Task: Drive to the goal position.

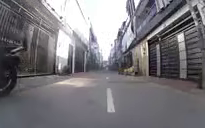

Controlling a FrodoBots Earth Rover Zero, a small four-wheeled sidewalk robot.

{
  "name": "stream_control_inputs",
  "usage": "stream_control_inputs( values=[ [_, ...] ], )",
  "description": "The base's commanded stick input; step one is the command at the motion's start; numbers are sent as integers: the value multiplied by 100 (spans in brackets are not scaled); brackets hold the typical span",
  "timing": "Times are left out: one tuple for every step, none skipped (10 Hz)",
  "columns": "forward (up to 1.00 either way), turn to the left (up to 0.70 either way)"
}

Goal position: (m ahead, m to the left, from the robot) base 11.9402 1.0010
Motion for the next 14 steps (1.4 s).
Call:
stream_control_inputs(
  values=[
    [100,-27],
    [100,-27],
    [100,-27],
    [100,-27],
    [100,-27],
    [100,-23],
    [100,0],
    [100,0],
    [100,0],
    [100,0],
    [100,0],
    [100,0],
    [100,0],
    [100,0]
  ],
)
